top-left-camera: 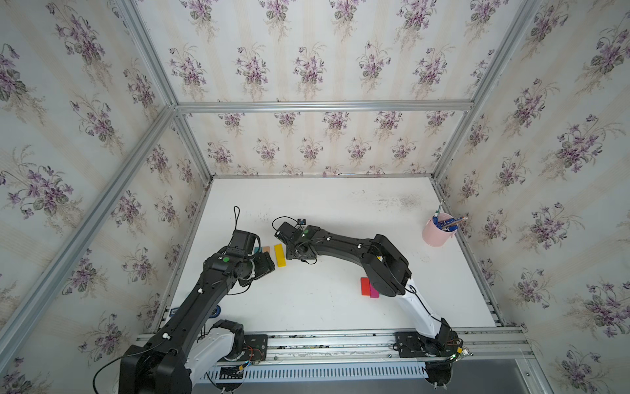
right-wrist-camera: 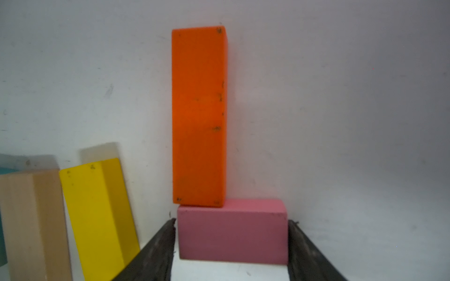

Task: Assemble the letter h with building blocks
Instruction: Assemble the building block at the center of the board.

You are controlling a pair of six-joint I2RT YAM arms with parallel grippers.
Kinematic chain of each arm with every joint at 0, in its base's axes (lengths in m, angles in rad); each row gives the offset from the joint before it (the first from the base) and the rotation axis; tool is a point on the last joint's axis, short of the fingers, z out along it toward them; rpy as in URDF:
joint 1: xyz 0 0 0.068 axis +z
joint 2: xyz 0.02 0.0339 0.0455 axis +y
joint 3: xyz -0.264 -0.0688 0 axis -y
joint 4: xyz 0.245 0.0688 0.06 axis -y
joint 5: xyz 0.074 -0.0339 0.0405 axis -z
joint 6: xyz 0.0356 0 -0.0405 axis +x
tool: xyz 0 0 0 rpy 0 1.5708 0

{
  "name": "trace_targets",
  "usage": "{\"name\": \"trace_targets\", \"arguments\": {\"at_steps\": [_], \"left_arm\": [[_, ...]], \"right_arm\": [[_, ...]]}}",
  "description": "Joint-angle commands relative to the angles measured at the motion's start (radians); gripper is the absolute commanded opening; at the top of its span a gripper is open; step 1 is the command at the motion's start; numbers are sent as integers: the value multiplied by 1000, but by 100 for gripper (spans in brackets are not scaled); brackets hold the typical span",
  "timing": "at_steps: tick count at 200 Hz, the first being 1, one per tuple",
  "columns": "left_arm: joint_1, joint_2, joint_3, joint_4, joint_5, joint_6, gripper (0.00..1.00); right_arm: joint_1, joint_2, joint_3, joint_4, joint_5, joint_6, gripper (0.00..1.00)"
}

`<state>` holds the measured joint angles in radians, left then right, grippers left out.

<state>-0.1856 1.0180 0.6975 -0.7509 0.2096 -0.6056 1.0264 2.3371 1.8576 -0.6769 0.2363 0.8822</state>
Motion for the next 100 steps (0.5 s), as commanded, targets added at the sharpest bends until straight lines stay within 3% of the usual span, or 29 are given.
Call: {"name": "trace_targets", "arguments": {"at_steps": [1, 100], "left_arm": [[2, 3, 5, 5, 7, 16, 78], [5, 11, 7, 8, 8, 20, 78]], "right_arm": [[0, 25, -13, -64, -109, 20, 70], [9, 17, -12, -64, -120, 26, 70]]}}
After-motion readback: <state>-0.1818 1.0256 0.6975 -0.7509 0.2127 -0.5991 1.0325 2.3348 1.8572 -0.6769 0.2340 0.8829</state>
